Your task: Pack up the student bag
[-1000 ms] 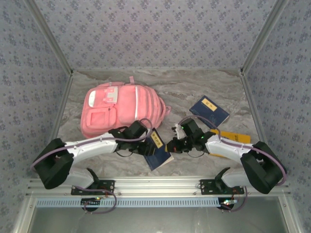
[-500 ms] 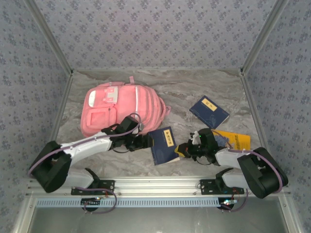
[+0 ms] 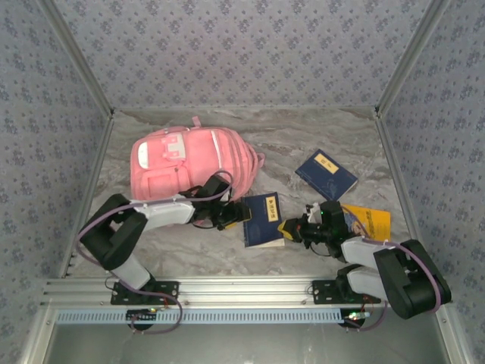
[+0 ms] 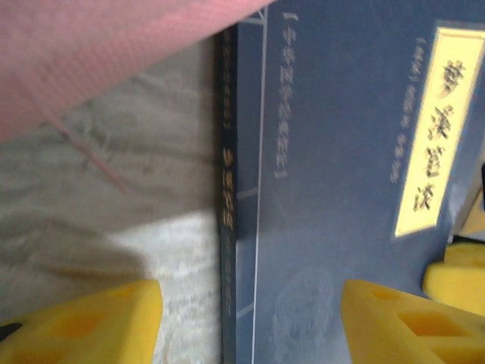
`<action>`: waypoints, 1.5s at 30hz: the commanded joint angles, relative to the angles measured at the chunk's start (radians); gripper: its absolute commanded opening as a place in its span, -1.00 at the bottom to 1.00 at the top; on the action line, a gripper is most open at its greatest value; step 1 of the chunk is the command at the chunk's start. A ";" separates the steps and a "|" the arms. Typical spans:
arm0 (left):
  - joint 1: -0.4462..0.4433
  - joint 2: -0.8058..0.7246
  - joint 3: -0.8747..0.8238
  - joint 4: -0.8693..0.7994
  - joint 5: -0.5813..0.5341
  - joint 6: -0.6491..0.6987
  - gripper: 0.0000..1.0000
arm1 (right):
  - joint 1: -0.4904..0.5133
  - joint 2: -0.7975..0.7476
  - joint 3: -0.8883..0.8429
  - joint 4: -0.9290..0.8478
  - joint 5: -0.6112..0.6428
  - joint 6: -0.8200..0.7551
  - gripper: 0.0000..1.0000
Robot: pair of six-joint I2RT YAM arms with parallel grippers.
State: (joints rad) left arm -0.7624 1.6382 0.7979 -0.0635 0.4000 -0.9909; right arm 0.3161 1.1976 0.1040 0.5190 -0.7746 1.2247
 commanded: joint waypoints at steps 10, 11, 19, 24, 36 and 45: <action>-0.053 0.096 0.136 -0.081 -0.066 0.056 0.27 | 0.036 -0.183 0.081 -0.584 0.285 -0.256 -1.00; -0.053 0.103 0.140 -0.082 -0.063 0.059 0.27 | 0.038 -0.192 0.085 -0.609 0.308 -0.261 -1.00; -0.062 0.179 0.185 -0.005 0.001 0.080 0.26 | 0.043 -0.119 0.056 -0.537 0.303 -0.263 -1.00; -0.062 0.231 0.231 0.049 0.037 0.112 0.26 | 0.044 -0.050 0.055 -0.478 0.283 -0.271 -1.00; -0.072 0.248 0.270 0.186 0.174 0.164 -0.50 | 0.043 -0.036 0.073 -0.486 0.265 -0.306 -1.00; -0.041 0.049 0.240 0.097 0.119 0.213 -1.00 | 0.038 -0.371 0.240 -0.883 0.420 -0.437 -0.10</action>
State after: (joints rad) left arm -0.8215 1.8153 1.0424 0.0391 0.5304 -0.8112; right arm 0.3534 0.9352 0.2718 -0.1261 -0.4782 0.8753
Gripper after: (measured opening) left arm 0.122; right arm 0.375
